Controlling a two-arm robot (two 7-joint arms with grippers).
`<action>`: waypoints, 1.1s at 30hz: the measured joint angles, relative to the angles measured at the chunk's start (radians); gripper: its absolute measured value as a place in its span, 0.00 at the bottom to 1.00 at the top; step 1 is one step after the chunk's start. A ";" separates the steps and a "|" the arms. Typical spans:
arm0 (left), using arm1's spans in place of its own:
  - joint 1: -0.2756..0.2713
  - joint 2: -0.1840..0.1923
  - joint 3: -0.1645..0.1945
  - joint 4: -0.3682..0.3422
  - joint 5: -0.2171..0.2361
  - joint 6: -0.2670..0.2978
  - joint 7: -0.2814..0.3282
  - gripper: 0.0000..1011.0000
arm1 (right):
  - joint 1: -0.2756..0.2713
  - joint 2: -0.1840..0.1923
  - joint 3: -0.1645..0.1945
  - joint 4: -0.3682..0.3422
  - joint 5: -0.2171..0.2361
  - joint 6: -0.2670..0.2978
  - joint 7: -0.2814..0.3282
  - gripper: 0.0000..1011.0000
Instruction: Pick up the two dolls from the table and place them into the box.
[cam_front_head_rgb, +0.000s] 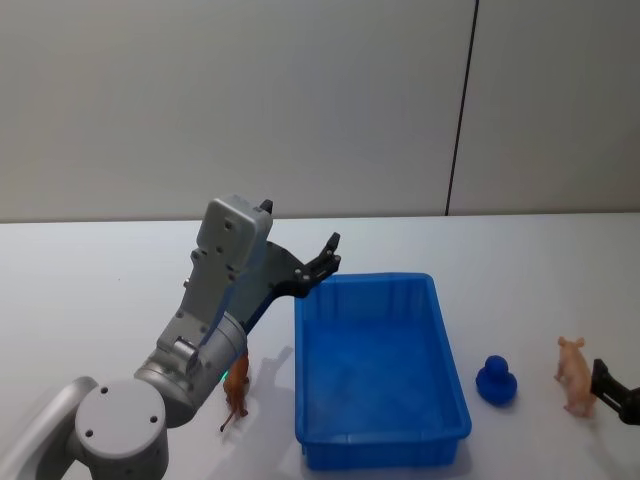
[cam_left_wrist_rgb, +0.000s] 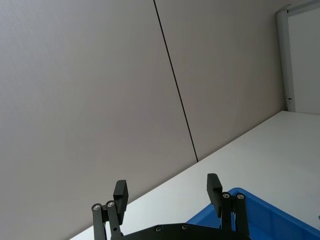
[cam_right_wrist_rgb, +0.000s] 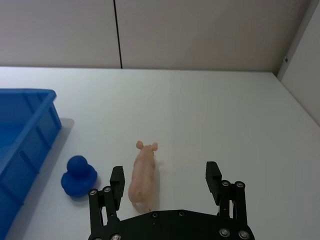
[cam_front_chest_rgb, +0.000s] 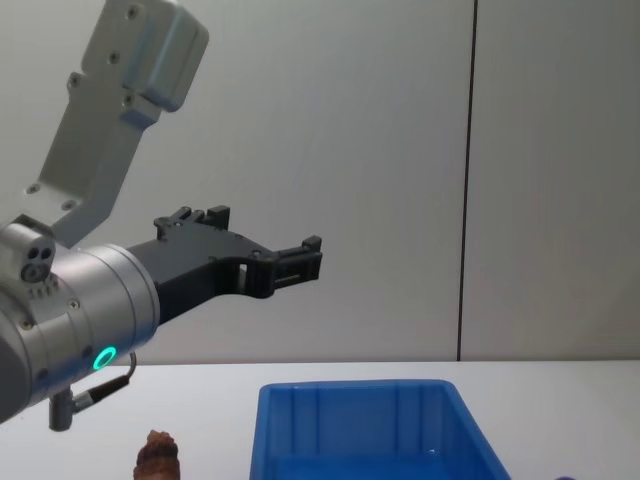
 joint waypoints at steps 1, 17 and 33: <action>0.000 0.000 0.000 0.000 0.000 0.000 0.000 0.99 | 0.005 -0.002 0.000 0.005 0.000 0.009 0.000 0.99; 0.000 0.000 0.000 0.000 0.000 0.000 0.000 0.99 | 0.151 -0.081 -0.032 0.170 -0.034 0.118 0.089 0.99; 0.000 0.000 0.000 0.000 0.000 0.000 0.000 0.99 | 0.236 -0.156 -0.069 0.299 -0.068 0.177 0.079 0.97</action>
